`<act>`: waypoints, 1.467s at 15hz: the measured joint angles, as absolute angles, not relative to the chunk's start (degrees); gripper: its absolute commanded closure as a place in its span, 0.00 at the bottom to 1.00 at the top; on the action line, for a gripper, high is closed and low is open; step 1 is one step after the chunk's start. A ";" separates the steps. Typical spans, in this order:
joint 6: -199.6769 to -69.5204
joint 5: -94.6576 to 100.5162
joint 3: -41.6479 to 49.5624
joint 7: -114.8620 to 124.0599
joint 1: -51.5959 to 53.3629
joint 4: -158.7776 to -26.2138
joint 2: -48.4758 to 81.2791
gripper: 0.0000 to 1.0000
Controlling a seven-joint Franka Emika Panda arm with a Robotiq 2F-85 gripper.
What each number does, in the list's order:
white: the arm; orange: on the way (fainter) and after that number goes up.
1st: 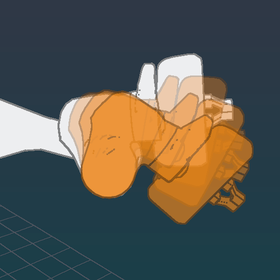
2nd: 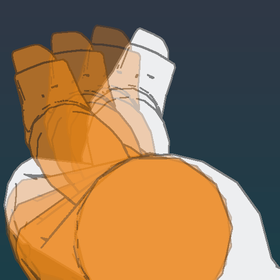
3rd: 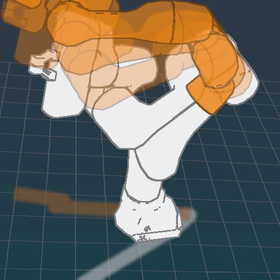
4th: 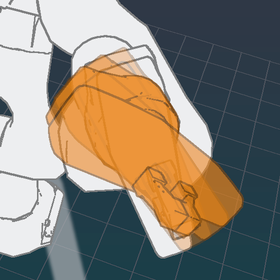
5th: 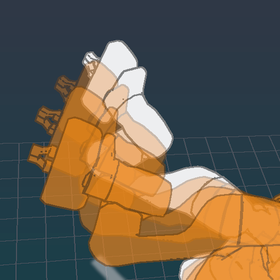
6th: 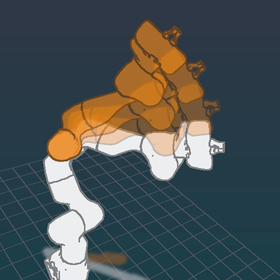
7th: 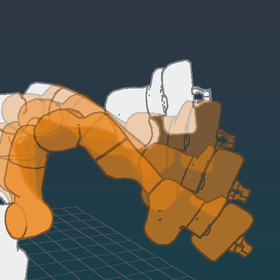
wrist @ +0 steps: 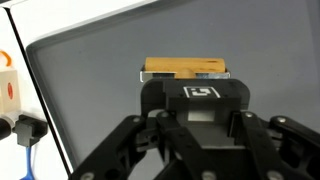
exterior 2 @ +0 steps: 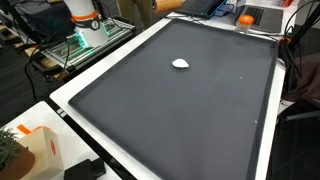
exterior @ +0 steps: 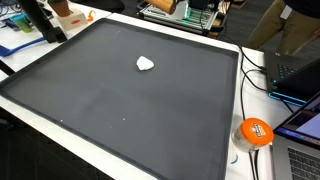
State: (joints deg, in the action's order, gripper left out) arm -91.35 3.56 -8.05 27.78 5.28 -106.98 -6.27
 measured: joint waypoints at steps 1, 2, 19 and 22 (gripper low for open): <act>-91.36 3.57 -8.06 27.78 5.28 -106.95 -6.25 0.78; -91.32 3.56 -8.05 27.17 5.28 -106.92 -6.11 0.78; -85.04 3.15 -0.81 -2.95 -0.34 -80.95 17.39 0.78; -86.78 -0.01 -0.87 3.84 0.20 -80.91 18.66 0.78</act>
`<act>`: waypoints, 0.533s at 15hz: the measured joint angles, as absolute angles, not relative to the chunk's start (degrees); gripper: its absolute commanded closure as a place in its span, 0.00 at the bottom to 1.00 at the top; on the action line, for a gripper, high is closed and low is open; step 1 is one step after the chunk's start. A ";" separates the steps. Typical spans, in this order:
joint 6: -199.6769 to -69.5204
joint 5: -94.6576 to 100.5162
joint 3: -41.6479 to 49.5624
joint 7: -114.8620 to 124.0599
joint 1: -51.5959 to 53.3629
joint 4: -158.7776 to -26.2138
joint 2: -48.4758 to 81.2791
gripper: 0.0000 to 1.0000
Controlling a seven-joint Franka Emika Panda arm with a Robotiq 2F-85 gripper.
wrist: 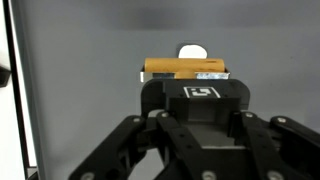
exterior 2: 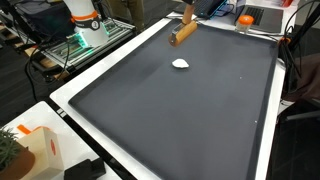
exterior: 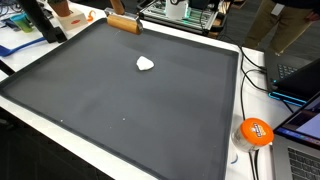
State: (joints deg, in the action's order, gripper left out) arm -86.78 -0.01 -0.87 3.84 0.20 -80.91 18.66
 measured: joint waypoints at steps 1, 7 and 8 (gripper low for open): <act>-87.82 -1.20 -0.91 6.58 0.55 -80.78 19.27 0.78; -90.97 -1.82 -0.94 18.16 3.65 -77.72 22.58 0.78; -90.77 -1.14 -0.92 19.43 4.21 -76.97 22.86 0.78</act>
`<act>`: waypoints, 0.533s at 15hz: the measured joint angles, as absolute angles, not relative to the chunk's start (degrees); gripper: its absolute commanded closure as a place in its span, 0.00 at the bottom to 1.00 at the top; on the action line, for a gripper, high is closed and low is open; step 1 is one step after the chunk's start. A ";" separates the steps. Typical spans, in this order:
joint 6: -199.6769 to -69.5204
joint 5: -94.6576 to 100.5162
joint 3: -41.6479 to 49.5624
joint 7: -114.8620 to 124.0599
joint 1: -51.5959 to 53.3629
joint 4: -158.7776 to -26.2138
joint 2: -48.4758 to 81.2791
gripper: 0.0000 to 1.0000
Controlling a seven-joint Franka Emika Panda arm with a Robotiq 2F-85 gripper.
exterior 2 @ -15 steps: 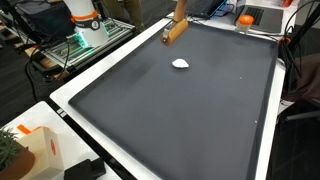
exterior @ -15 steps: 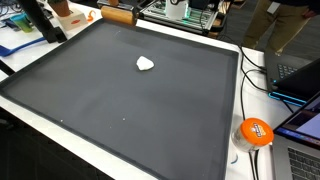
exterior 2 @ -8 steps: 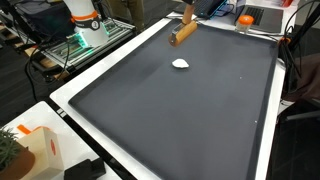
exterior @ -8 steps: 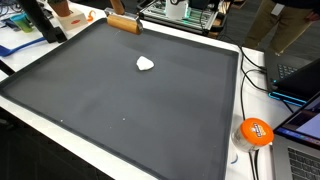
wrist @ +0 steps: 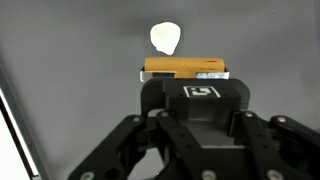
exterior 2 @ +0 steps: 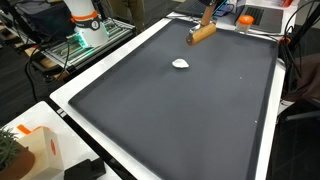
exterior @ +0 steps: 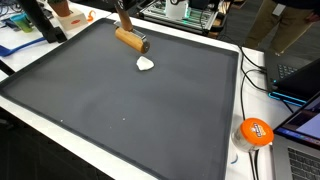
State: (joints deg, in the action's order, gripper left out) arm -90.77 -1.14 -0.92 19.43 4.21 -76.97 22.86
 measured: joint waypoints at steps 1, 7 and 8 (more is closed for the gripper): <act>-90.26 -0.34 -0.89 20.52 4.75 -76.10 23.08 0.78; -81.10 3.01 -0.84 23.07 6.74 -68.00 27.15 0.78; -80.46 3.11 -0.84 23.00 6.83 -66.53 28.28 0.78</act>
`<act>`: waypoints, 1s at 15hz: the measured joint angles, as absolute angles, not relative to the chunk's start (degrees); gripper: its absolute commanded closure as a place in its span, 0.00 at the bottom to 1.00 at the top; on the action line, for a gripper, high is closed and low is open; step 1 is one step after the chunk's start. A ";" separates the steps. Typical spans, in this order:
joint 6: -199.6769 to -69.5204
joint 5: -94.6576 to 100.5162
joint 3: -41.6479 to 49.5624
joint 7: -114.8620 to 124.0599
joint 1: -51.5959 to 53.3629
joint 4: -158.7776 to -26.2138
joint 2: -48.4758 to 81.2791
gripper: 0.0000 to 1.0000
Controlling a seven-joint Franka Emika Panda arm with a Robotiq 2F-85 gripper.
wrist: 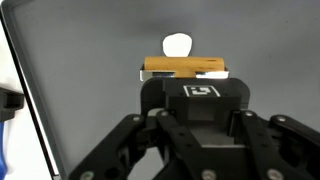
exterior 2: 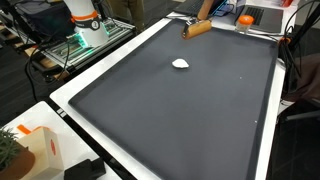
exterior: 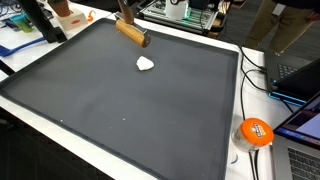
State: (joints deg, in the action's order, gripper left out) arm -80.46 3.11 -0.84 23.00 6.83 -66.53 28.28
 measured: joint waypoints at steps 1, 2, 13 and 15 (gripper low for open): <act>-79.95 3.33 -0.84 22.89 6.87 -65.00 29.52 0.78; -79.06 3.78 -0.82 22.31 6.87 -63.39 30.80 0.78; -77.95 3.43 -0.72 20.99 6.11 -60.55 34.34 0.78; -77.95 3.06 -0.72 20.99 5.93 -59.35 35.09 0.78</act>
State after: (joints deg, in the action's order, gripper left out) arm -77.95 3.06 -0.72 20.99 5.93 -59.35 35.09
